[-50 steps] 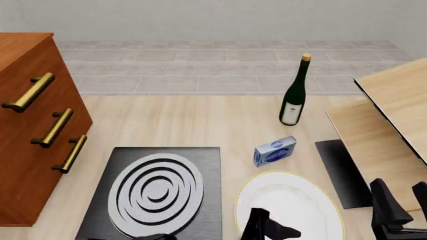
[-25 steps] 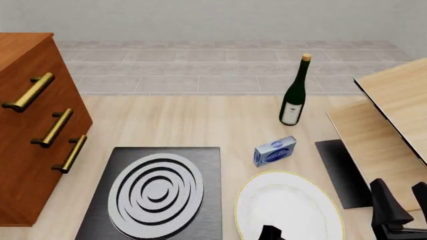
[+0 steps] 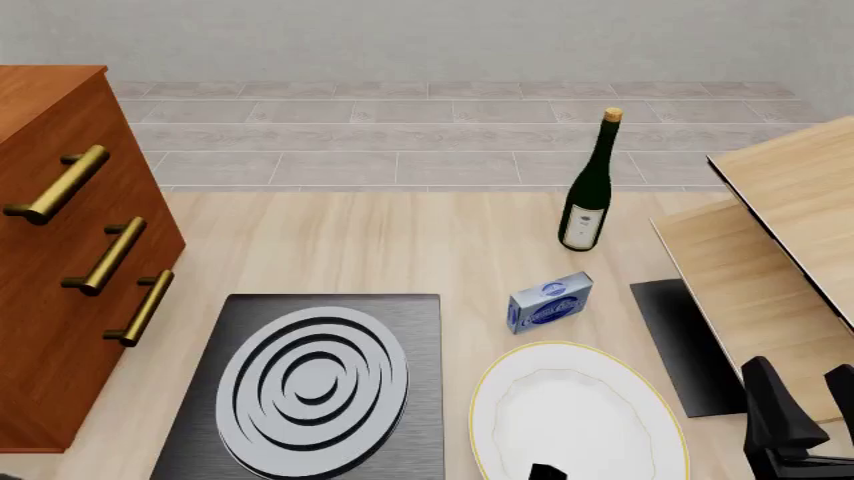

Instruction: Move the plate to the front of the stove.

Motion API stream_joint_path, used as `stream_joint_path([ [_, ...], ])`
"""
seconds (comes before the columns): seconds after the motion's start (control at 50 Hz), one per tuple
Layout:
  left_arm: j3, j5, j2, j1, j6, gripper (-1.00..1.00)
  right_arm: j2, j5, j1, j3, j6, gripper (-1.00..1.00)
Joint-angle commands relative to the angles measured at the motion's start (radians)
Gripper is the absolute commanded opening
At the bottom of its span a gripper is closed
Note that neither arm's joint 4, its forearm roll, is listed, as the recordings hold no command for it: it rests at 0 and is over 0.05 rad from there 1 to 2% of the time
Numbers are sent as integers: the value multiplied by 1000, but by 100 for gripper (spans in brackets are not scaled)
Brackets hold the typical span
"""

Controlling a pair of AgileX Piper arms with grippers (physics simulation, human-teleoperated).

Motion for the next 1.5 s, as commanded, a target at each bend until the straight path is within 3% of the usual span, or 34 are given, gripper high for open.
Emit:
stream_joint_path([
  [0.02, 3, -19, 37, 10, -3, 100, 0, 1, -1, 0, 5, 100],
  [0.84, 0, -71, 156, 87, 70, 100, 15, -9, 0, 0, 6, 100],
  [1.5, 1, -106, 229, 129, 77, 100, 17, -7, 0, 0, 3, 100],
])
